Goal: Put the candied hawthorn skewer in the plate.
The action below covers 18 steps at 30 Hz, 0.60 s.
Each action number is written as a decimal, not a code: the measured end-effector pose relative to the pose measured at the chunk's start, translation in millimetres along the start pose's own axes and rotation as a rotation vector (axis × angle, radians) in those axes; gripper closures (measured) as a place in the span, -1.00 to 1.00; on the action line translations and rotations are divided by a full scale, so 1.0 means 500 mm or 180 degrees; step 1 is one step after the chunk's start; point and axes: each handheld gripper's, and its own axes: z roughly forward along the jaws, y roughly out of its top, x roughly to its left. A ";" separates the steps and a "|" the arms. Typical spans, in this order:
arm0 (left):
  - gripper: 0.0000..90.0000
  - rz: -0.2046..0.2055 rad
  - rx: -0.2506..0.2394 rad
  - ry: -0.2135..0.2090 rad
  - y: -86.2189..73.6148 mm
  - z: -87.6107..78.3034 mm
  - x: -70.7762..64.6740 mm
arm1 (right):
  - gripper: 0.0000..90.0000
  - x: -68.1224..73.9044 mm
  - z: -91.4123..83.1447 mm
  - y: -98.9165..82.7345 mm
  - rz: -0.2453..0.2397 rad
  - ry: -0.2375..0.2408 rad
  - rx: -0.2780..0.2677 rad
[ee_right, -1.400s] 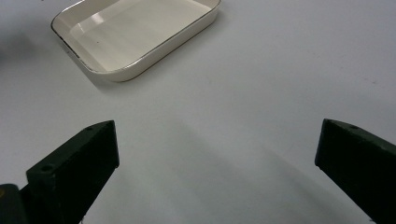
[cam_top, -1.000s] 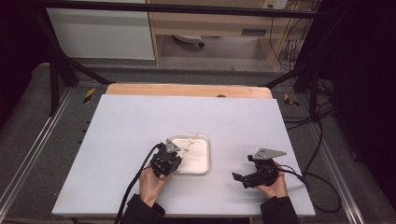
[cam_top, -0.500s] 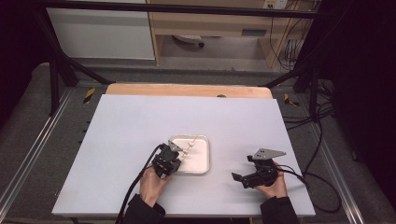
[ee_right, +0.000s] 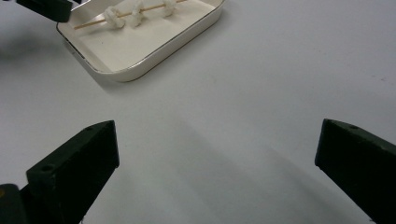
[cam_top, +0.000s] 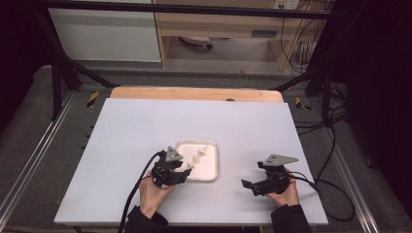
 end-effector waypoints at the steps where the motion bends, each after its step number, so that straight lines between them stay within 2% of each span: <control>1: -0.01 0.0011 -0.0065 -0.0004 -0.005 -0.009 0.002 | -0.99 0.000 -0.001 0.000 -0.0002 -0.0005 0.0001; 9: -0.51 0.0026 -0.0348 -0.0047 -0.054 -0.067 0.025 | -0.99 0.000 -0.002 0.000 -0.0005 -0.0007 0.0003; 14: -0.68 0.0055 -0.0366 -0.0007 -0.092 -0.079 0.035 | -0.99 0.002 -0.002 -0.002 -0.0011 -0.0012 0.0024; 18: -0.72 0.0035 -0.0380 0.0006 -0.115 -0.085 0.047 | -0.99 0.003 -0.002 -0.004 -0.0030 -0.0017 0.0038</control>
